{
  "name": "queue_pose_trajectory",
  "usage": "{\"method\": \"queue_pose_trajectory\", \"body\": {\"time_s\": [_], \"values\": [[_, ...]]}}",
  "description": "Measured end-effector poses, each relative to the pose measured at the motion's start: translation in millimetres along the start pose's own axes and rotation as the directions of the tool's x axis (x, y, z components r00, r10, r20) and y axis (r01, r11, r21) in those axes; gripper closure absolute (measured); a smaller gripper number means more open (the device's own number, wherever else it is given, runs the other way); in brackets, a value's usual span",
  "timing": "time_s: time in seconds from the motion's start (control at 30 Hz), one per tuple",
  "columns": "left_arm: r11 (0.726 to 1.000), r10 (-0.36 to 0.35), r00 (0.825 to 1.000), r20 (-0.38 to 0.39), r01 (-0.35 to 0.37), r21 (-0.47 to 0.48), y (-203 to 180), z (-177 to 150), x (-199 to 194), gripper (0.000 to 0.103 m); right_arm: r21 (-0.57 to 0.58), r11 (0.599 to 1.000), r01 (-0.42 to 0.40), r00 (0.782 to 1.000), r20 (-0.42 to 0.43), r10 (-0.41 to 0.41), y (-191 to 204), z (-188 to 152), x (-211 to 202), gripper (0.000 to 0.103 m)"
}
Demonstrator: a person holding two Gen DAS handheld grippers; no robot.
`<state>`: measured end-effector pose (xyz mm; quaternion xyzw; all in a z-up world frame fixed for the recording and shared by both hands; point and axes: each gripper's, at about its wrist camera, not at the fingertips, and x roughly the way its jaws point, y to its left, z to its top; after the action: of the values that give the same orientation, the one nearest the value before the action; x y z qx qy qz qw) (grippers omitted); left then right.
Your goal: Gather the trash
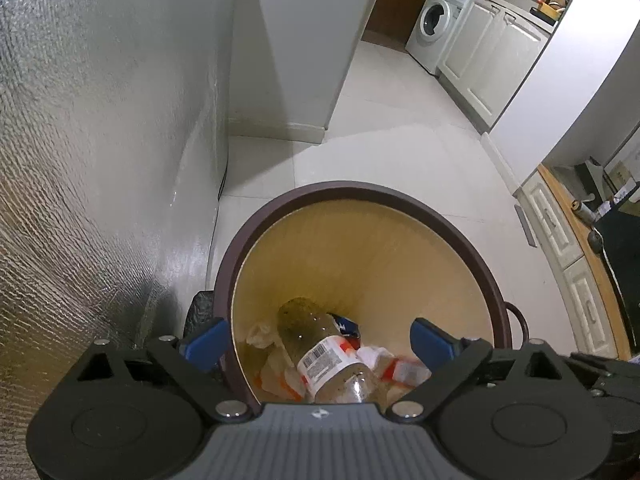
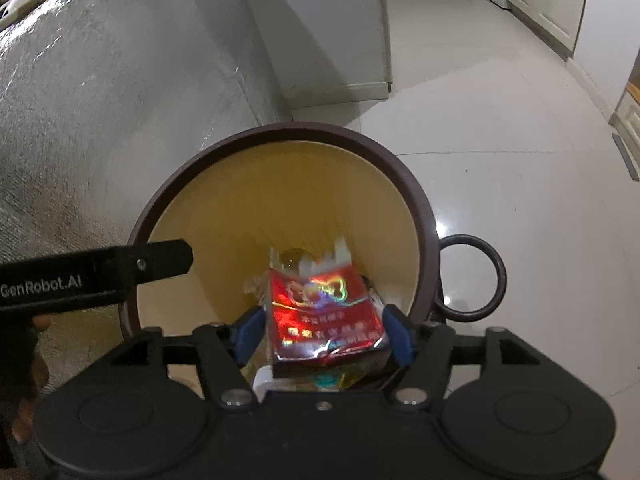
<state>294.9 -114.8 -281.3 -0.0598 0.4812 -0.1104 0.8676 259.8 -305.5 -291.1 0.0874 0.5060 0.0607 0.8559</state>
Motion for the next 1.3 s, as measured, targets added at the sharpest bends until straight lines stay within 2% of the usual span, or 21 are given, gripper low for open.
{"method": "queue_pose_trajectory", "body": {"time_s": [0.03,0.1,0.2,0.43,0.5,0.77,1.03,1.3], "values": [[1.000,0.001,1.000,-0.001,-0.001,0.001,-1,0,0,0.005,-0.007,1.000,0.004,1.000,0.006,-0.004,2,0,-2,0.029],[1.000,0.003,1.000,0.002,-0.003,0.001,-1,0,-1,0.004,-0.028,0.999,0.027,1.000,0.013,-0.027,7,0,-5,0.020],[1.000,0.006,1.000,0.004,-0.006,0.000,-4,1,-1,0.003,-0.075,0.994,0.084,0.996,0.022,-0.083,14,-2,-11,0.019],[1.000,0.027,1.000,-0.011,-0.027,0.006,-6,-4,-6,0.000,-0.064,0.995,0.074,0.997,0.020,-0.073,8,-6,-21,0.018],[0.999,0.035,0.999,-0.014,-0.035,0.004,-6,-5,-9,0.000,-0.062,0.996,0.070,0.997,0.017,-0.069,8,-8,-23,0.012],[0.997,0.079,0.997,-0.015,-0.079,0.008,-9,-8,-29,0.000,-0.041,0.997,0.063,0.997,0.041,-0.062,5,-10,-35,0.000],[0.996,0.084,0.996,0.008,-0.084,0.016,-18,-15,-62,0.000,-0.020,0.997,0.074,0.992,0.107,-0.072,6,-16,-67,0.000],[0.998,0.056,0.997,0.055,-0.057,0.031,-35,-22,-110,0.000,-0.024,0.997,0.070,0.983,0.169,-0.065,8,-27,-108,0.000]]}}
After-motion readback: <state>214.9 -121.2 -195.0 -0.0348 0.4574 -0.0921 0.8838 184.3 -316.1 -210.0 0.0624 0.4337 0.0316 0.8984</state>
